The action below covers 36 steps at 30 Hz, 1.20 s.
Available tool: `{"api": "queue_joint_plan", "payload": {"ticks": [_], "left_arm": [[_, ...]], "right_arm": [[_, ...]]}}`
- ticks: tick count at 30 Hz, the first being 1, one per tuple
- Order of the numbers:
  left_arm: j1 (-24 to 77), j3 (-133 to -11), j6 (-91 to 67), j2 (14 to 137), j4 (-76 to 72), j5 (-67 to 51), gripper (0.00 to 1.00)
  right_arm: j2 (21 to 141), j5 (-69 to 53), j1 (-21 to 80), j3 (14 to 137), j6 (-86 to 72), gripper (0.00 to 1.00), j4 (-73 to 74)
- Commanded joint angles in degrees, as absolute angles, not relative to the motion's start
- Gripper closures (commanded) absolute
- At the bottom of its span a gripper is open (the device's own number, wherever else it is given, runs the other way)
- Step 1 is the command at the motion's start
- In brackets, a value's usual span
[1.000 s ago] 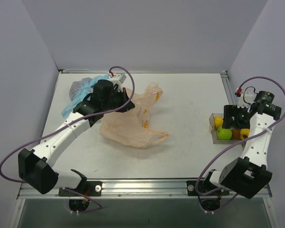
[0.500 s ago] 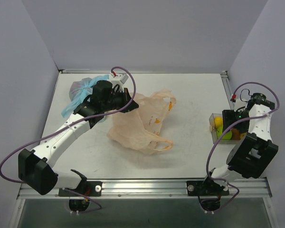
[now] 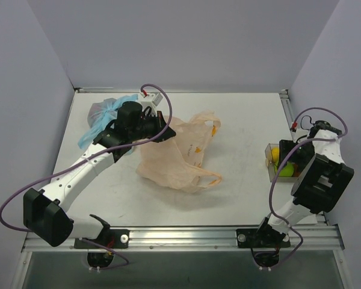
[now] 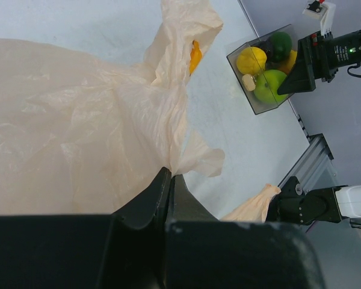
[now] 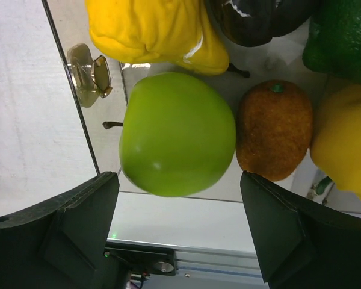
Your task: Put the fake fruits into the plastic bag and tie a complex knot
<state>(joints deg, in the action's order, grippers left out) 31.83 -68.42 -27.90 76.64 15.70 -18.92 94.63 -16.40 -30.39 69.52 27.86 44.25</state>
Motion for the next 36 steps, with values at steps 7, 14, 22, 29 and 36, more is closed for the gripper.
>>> {"api": "queue_joint_plan", "payload": {"ticks": [7,14,22,29,36], "left_arm": [[31.6,-68.1,-27.2,76.7,12.1,-19.5,1.0],[31.5,-68.3,-27.8,76.9,12.4,-19.9,1.0],[31.4,-68.3,-28.1,76.6,12.5,-20.1,1.0],[30.9,-68.3,-29.3,76.9,12.0,-22.0,1.0],[29.7,-66.8,-32.6,76.8,8.0,-27.7,1.0]], "right_arm": [[97.6,-18.6,-29.9,67.2,25.1,0.16,43.3],[97.1,-19.1,-30.5,67.6,23.6,0.35,43.9],[87.4,-21.3,-31.8,72.6,24.6,0.56,48.9],[83.1,-33.8,-29.6,80.7,22.9,0.58,54.9],[78.7,-45.6,-11.9,80.6,8.6,0.59,46.0]]}}
